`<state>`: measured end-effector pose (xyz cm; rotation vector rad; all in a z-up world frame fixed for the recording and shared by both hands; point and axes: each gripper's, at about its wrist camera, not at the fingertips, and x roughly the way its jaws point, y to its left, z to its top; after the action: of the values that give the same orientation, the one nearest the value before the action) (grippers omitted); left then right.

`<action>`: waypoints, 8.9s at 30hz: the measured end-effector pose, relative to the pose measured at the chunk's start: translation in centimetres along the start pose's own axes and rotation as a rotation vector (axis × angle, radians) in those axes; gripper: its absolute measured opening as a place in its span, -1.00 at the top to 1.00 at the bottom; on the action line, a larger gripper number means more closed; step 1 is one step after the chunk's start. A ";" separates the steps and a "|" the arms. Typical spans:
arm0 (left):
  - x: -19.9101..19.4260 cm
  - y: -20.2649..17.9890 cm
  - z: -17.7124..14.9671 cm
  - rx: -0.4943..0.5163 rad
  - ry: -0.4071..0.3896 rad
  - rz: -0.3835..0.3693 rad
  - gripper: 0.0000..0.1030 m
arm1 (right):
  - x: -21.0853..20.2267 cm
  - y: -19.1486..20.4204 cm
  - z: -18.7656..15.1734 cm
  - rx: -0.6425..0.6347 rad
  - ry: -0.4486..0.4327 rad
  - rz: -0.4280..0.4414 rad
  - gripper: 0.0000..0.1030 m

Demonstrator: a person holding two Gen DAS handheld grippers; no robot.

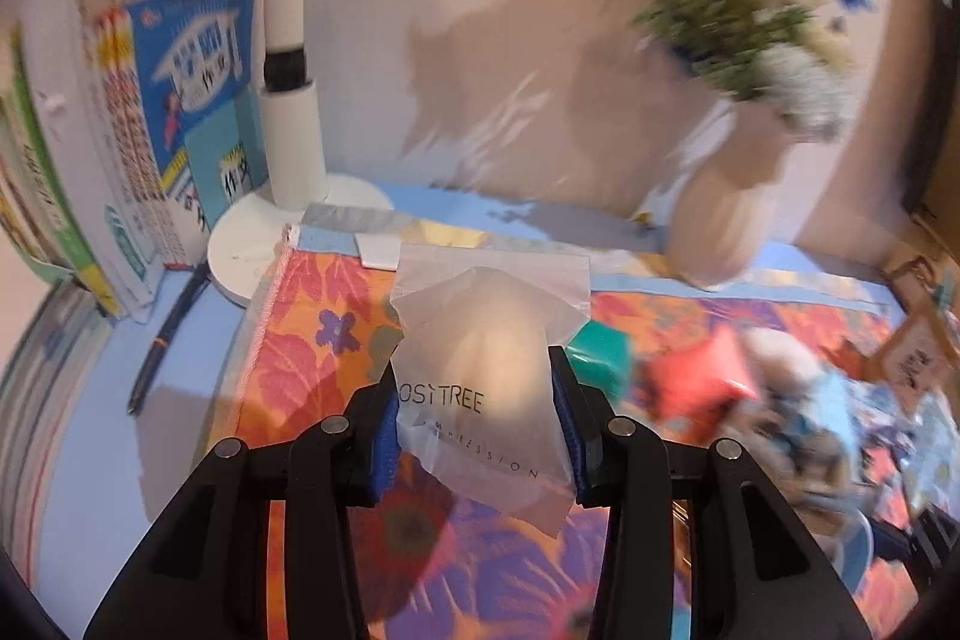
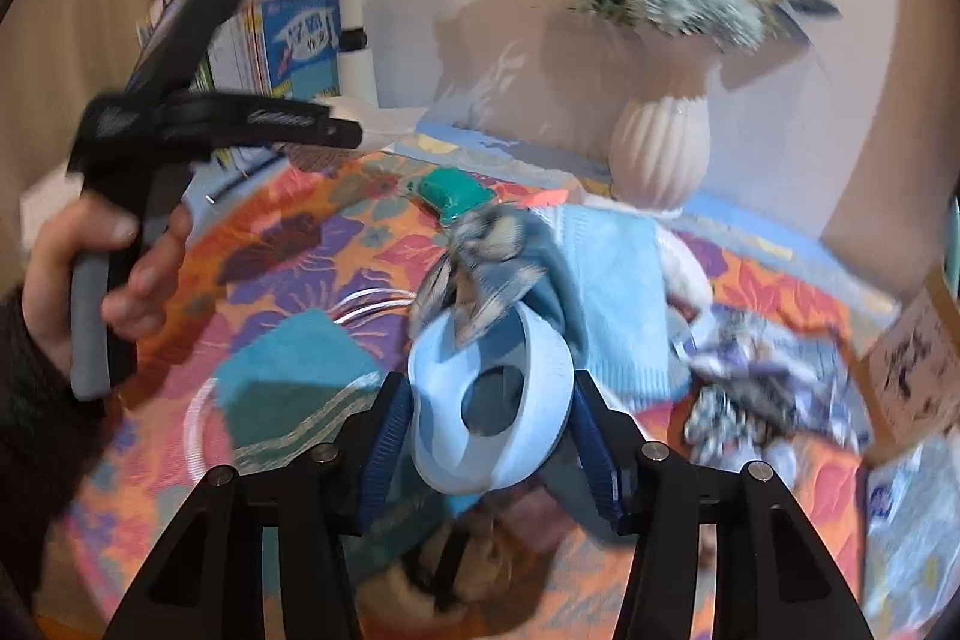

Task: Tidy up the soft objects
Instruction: 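Grasp the white translucent bag with the left tool while the right tool grasps the light blue bowl, then carry the bag and bowl in both tools over to the glass plate, then open both tools onto the glass plate and return to the tablecloth, then grasp the teal drawstring pouch with the left tool, then grasp the brown plush bear by its head with the right tool, then carry the pouch and bear to the glass plate and release both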

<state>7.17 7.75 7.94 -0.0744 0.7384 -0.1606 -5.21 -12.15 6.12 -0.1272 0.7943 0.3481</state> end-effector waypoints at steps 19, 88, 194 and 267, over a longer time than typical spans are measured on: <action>-10.0 -11.5 -8.0 0.081 -0.013 -0.194 0.23 | -9.4 -9.2 -9.9 0.298 0.077 0.028 -0.37; -3.4 -48.5 -4.8 0.454 0.114 -0.609 -0.37 | -20.6 -36.5 -12.8 0.886 -0.066 -0.473 -0.36; -8.9 -4.0 -11.1 -0.122 0.021 -0.241 0.77 | 2.6 -12.3 -4.5 0.421 0.093 -0.008 -0.03; -4.9 -51.0 -3.8 0.484 0.115 -0.724 0.06 | -22.1 -40.8 -16.2 1.057 -0.300 -0.420 -0.35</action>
<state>-5.04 -41.64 14.72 0.1344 0.7436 -1.0347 -16.12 -59.90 9.96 0.7268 0.5514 -0.4639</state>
